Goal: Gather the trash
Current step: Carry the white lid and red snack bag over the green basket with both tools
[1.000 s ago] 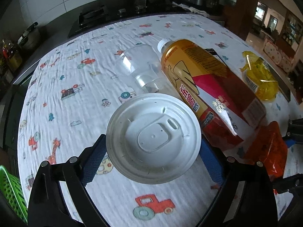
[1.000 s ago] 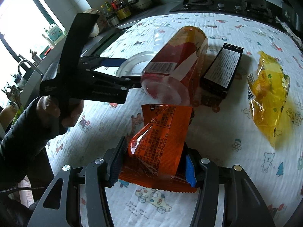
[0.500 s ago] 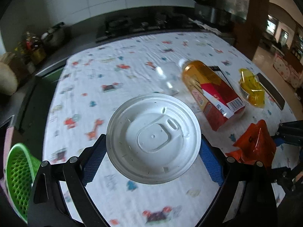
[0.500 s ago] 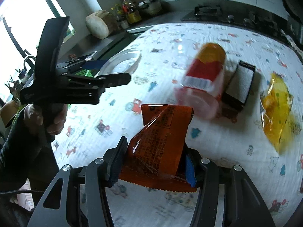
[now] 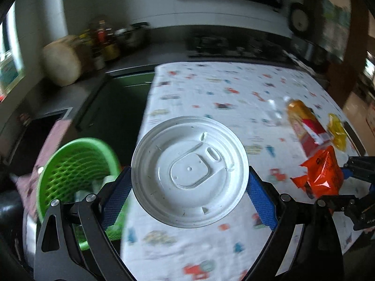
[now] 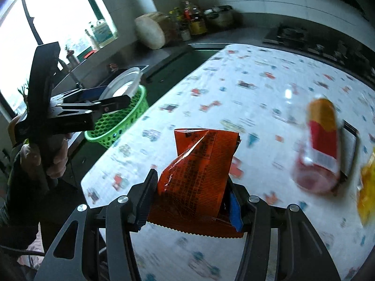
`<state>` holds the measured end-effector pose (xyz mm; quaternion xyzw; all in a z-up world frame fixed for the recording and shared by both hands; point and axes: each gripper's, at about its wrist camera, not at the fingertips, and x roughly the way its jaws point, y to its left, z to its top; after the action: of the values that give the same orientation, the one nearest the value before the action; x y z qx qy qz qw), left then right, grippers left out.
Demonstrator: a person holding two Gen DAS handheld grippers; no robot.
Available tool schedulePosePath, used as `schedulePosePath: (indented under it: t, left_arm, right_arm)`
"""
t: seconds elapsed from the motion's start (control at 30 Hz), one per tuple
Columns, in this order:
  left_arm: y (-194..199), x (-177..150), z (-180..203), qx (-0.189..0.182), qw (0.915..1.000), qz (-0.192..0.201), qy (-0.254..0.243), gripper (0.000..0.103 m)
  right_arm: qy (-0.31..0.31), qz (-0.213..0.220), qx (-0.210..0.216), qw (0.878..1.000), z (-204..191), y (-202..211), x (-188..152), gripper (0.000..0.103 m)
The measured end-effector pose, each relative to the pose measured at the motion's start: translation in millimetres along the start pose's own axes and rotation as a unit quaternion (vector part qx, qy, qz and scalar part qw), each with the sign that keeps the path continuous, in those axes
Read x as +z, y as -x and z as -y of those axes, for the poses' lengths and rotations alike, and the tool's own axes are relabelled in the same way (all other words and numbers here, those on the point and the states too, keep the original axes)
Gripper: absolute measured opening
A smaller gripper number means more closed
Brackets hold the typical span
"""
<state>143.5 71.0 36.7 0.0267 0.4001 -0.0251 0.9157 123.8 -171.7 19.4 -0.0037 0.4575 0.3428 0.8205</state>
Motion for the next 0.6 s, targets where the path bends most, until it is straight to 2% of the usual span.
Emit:
schedulePosePath:
  t: [0.23,0.43,0.6]
  left_arm:
    - [17.5,-19.7,-75.6,0.056,0.9964,0.004,0.063,0.091]
    - [6.2,-39.6,-138.1,0.106,0.9879,-0.021,0.111,0.091]
    - [-9.2,-57.1,-181.5,0.133,0.9795,-0.044,0.145,0.092]
  right_arm:
    - [0.033,-0.008,0.02,0.999,-50.1,-31.2,25.0,0.052]
    - [0.057,-0.02,0.034,0.998,-89.9,-64.7,45.1,0.052]
    - [0.07,-0.032,0.043,0.996,-115.8,-91.9,59.3,0.052]
